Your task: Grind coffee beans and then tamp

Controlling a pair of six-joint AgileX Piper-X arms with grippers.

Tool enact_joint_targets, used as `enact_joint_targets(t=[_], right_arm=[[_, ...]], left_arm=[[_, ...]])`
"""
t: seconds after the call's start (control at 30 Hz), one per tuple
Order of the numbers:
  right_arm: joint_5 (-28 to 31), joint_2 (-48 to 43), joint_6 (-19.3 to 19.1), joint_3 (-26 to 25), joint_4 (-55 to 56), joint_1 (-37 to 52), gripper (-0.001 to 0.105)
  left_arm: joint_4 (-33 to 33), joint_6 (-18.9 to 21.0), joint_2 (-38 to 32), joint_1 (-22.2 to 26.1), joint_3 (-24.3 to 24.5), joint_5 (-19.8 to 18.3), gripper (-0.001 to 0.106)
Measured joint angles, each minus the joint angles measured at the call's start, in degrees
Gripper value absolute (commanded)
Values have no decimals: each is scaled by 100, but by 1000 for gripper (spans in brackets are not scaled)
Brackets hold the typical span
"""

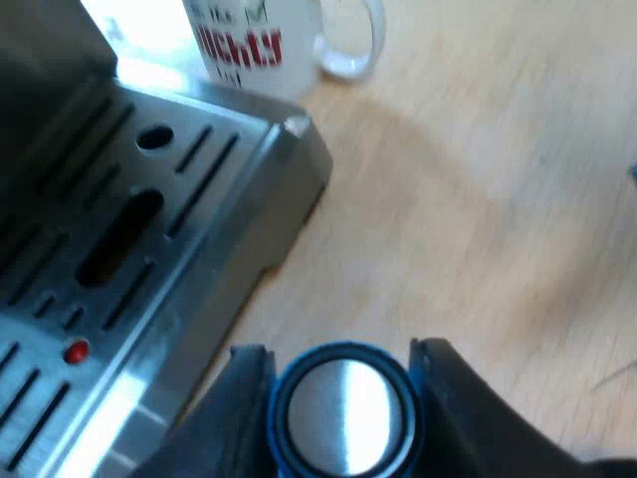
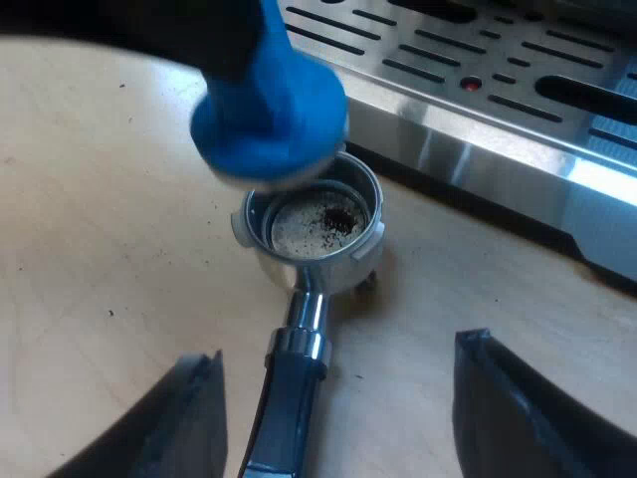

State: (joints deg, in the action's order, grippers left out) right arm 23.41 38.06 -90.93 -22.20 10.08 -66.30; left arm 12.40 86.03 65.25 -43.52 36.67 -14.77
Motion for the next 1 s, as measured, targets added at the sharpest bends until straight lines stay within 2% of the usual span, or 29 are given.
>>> enact_joint_targets(t=[0.57,0.73,1.0], right_arm=[[0,0,8,0,0,0,52],[0,0,8,0,0,0,52],[0,0,8,0,0,0,52]], left_arm=[[-134,-22,736,15,0,77,7],[-180,-22,781,15,0,468,7],[-221,-22,781,15,0,517,7]])
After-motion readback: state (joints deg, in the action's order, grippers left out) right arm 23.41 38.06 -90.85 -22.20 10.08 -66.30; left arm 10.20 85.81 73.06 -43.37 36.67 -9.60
